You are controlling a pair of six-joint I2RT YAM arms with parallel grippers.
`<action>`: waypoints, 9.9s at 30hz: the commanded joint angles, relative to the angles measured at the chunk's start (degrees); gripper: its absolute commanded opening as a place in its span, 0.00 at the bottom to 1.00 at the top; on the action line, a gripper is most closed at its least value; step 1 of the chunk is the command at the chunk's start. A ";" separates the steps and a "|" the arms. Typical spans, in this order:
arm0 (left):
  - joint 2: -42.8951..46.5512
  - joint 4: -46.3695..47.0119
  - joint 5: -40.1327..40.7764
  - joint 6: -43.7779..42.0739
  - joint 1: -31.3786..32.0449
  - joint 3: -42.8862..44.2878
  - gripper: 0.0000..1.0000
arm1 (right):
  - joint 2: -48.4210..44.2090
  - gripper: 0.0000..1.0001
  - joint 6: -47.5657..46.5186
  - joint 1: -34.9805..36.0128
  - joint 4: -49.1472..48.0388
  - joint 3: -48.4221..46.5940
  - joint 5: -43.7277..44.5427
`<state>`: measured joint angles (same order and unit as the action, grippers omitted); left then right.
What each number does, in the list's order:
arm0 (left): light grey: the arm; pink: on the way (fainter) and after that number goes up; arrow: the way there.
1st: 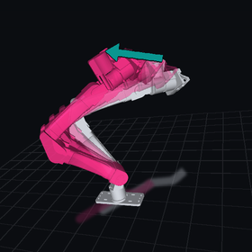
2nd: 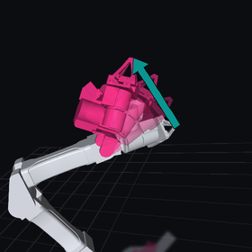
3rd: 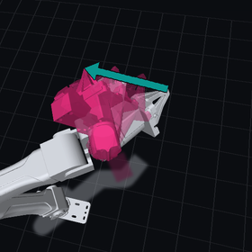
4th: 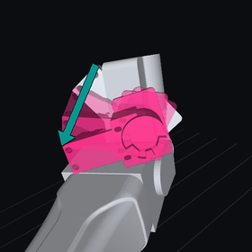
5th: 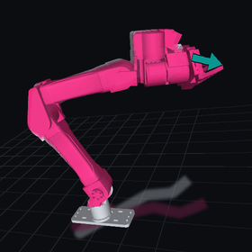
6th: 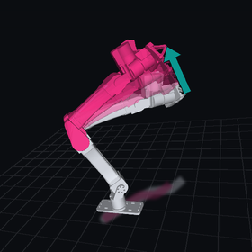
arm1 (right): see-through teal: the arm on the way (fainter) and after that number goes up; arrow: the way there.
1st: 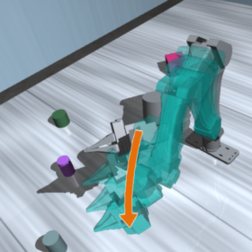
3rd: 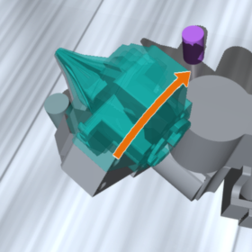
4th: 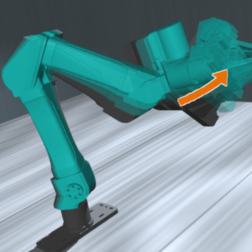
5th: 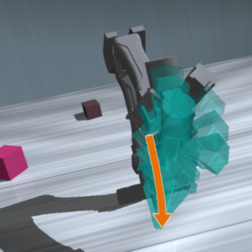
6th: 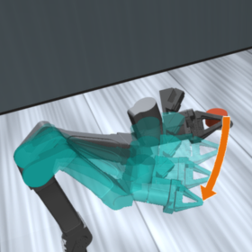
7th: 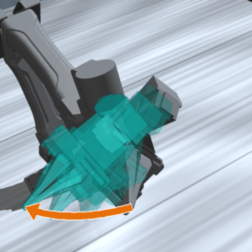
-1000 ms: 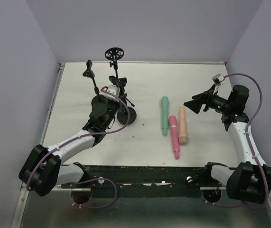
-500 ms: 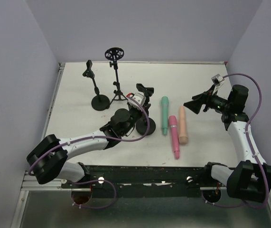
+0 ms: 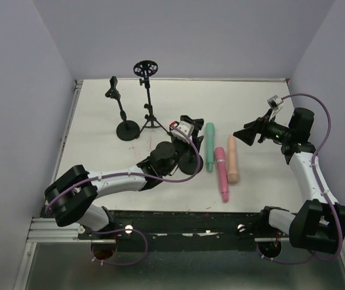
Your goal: Attach the microphones to the stand
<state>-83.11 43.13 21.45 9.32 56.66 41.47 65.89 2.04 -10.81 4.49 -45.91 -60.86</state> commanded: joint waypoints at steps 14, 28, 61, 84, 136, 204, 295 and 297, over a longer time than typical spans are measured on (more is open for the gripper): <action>35.00 -30.45 -13.10 8.43 0.03 -12.38 0.98 | 5.03 1.00 -11.88 0.26 9.91 -3.92 4.87; 50.32 -68.97 -16.11 -3.85 -9.91 3.54 0.99 | 18.66 1.00 -19.71 10.80 31.98 -15.61 29.82; 59.91 -65.37 -17.50 -5.28 -14.30 -7.46 0.99 | 32.73 0.47 0.85 16.35 21.43 -14.65 52.16; 64.74 -62.82 -25.93 1.92 -16.15 -8.60 0.99 | 33.34 0.61 0.51 15.73 21.44 -14.30 52.51; -18.14 -61.42 -27.34 25.30 0.38 77.89 0.93 | 7.24 0.20 39.26 2.72 18.27 -52.53 3.82; 27.04 -88.49 -73.74 18.63 -5.34 16.98 0.00 | -3.05 1.00 -81.58 20.21 76.81 -24.15 -7.78; 38.05 4.12 -21.90 22.33 -5.61 -2.55 0.99 | 17.43 0.13 -13.39 30.06 47.98 -56.30 -17.01; 33.12 9.31 -19.20 21.35 -4.38 -1.31 0.99 | 17.87 0.14 -12.59 30.06 47.36 -56.40 -17.97</action>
<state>-42.76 32.82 -4.86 36.77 48.73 36.47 83.74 -14.83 19.42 55.07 -99.35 -73.38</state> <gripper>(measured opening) 0.987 0.437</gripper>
